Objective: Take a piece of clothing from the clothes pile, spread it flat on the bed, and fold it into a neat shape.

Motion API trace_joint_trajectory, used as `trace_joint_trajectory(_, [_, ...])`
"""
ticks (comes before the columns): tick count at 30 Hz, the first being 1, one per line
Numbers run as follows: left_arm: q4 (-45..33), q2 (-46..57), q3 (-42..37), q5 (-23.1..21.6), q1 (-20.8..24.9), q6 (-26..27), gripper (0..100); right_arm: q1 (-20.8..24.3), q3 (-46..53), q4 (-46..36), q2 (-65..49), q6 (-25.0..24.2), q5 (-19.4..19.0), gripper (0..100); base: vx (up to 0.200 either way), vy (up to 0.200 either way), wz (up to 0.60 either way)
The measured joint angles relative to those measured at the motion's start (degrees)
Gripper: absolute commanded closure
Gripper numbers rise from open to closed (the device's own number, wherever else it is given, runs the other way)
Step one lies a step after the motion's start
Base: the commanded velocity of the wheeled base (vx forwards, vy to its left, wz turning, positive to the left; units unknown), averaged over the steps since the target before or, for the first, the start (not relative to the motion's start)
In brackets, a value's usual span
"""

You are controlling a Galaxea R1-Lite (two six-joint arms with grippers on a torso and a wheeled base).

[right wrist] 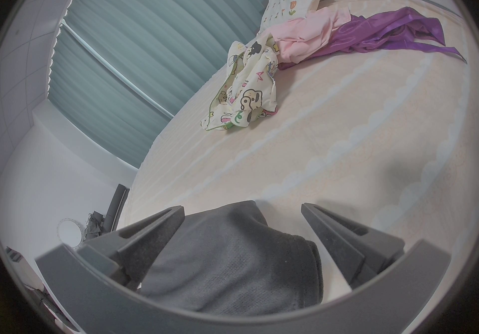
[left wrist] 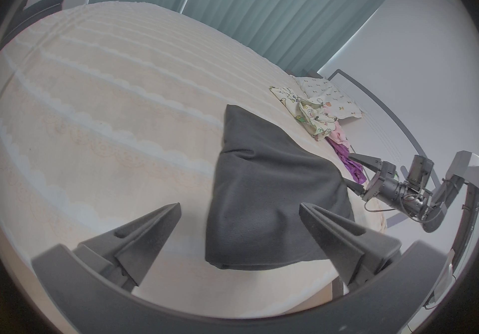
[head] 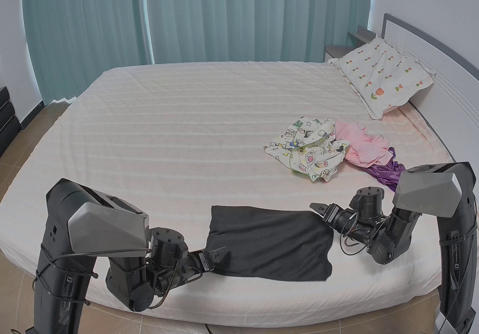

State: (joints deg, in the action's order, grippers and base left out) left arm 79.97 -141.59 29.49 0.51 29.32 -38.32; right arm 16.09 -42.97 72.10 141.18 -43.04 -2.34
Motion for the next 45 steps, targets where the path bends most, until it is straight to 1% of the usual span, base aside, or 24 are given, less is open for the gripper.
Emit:
trace_joint_trajectory(3, [-0.02,-0.41,0.17,0.00,0.37,0.05,0,-0.06,0.00,0.05,-0.09,0.00,-0.01,0,0.000,0.000,0.00])
trace_joint_trajectory(4, [-0.07,-0.50,0.06,0.00,0.48,0.22,100,-0.06,0.00,0.05,-0.11,0.00,-0.01,0,0.000,0.000,0.00])
trace_joint_trajectory(15, [-0.33,-0.55,-3.43,0.57,1.61,1.26,100,-0.13,0.56,0.13,-0.17,-0.11,0.00,0,0.000,0.000,0.00])
trace_joint_trajectory(22, [-0.44,0.77,-8.11,0.61,1.68,1.26,100,-0.11,0.87,0.22,-0.30,-0.11,-0.01,0,0.000,0.000,0.00])
trace_joint_trajectory(30, [-0.62,1.51,-10.09,0.61,1.77,1.26,100,-0.22,1.13,0.18,-0.35,-0.11,-0.01,0,0.000,0.000,0.00])
trace_joint_trajectory(31, [-0.62,1.55,-10.40,0.61,1.79,1.26,0,-0.22,1.13,0.16,-0.35,-0.11,-0.01,0,0.000,0.000,0.00])
trace_joint_trajectory(38, [-0.22,2.29,-12.02,0.61,1.74,1.26,0,0.13,1.50,-0.15,-0.38,-0.04,-0.50,0,0.000,0.000,0.00])
trace_joint_trajectory(45, [-0.13,4.05,-11.39,0.66,0.85,0.84,0,1.90,-0.44,-0.79,0.66,-0.30,-1.51,0,0.000,0.000,0.00])
